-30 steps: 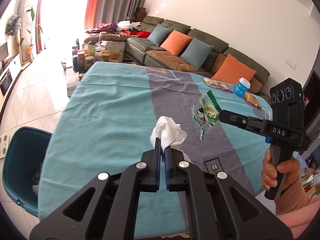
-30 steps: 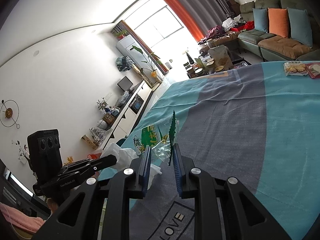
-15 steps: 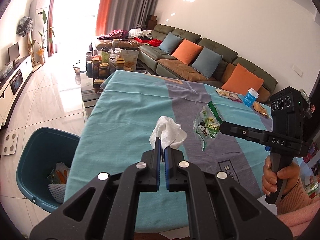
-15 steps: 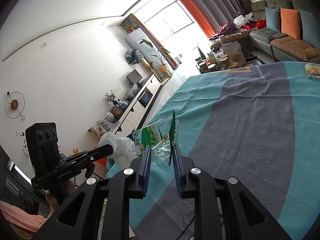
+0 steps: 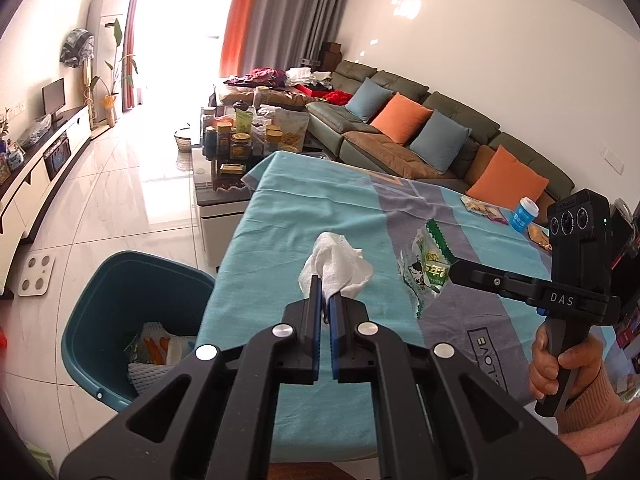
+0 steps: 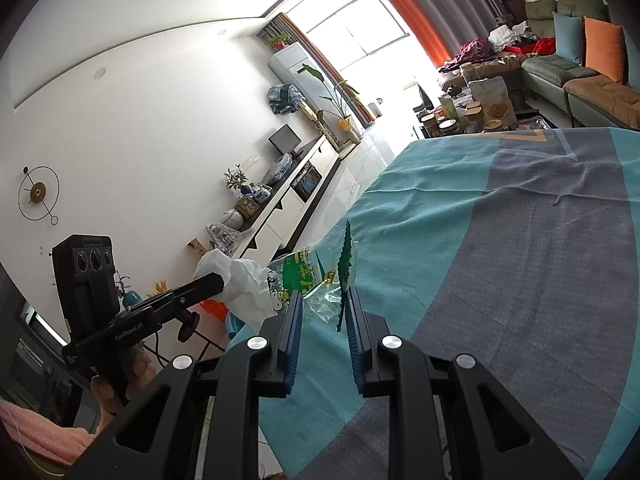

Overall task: Collect trash
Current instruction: 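Carry the tissue and green wrapper from the table to the teal bin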

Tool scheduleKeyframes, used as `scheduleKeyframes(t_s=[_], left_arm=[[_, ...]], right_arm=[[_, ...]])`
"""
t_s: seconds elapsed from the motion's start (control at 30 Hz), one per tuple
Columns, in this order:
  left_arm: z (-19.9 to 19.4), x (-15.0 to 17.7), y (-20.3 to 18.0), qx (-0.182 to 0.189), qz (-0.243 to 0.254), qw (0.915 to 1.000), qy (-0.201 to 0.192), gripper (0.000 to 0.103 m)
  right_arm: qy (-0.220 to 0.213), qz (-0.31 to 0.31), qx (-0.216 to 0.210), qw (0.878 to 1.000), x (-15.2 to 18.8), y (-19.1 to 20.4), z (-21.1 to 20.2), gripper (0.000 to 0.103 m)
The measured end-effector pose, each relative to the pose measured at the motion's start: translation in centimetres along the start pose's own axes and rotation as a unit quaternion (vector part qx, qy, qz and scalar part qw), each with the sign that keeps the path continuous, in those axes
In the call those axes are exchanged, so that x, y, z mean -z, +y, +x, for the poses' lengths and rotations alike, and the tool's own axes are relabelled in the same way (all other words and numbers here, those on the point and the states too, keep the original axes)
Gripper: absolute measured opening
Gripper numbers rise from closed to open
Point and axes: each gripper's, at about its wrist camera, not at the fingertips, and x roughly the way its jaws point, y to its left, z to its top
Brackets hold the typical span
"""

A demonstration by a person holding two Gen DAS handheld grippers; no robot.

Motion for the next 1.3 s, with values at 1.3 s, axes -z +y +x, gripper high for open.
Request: scheduleKeyframes(t_s=[1.3], left_arm=[[-4.9, 0.6, 8.0, -0.08, -0.055, 0.995, -0.026, 0.004]], right_arm=[[0.062, -0.043, -0.056, 0.996, -1.0, 5.3, 8.1, 0.02]])
